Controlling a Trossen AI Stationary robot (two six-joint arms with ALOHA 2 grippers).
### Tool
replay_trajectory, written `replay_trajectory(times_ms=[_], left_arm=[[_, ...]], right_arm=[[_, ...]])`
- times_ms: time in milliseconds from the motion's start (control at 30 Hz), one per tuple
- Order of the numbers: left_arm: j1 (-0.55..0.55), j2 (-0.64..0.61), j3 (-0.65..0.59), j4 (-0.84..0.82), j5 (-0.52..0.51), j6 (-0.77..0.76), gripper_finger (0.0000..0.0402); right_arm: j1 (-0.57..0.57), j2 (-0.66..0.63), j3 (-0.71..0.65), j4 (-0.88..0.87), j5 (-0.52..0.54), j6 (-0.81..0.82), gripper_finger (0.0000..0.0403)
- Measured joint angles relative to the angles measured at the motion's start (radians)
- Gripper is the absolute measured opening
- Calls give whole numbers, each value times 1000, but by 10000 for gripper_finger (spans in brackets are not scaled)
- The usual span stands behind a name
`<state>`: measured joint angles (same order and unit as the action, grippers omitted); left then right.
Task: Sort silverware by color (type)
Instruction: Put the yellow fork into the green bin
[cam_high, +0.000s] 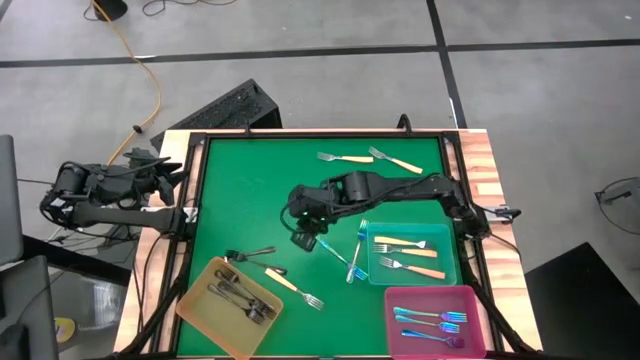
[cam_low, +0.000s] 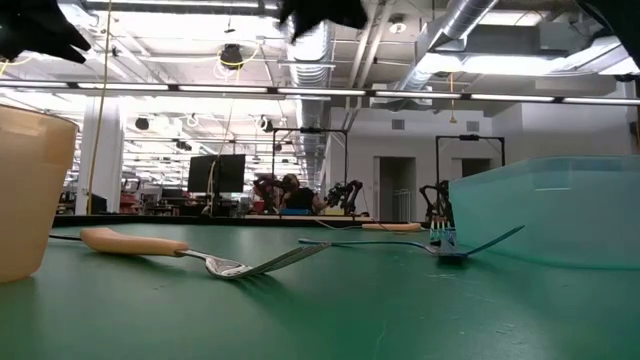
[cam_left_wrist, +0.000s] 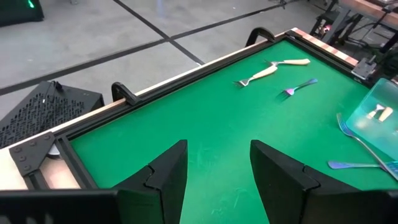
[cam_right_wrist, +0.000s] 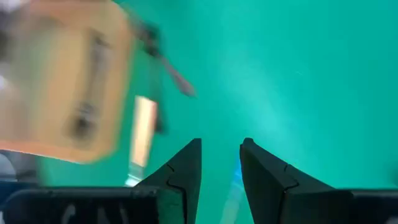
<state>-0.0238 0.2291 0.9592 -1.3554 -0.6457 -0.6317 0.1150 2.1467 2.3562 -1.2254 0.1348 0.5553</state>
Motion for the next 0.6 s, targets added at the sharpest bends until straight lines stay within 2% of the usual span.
replay_trajectory(times_ms=[100, 267, 600], left_arm=[[0, 0, 0, 3, -6, 0, 158], [0, 0, 0, 1, -4, -15, 158], [0, 0, 0, 1, -7, -39, 158]], right_arm=[[0, -1, -2, -150, 52, -16, 130], [21, -1, -2, -313, 54, -54, 130], [145, -10, -19, -336, 53, -88, 130]])
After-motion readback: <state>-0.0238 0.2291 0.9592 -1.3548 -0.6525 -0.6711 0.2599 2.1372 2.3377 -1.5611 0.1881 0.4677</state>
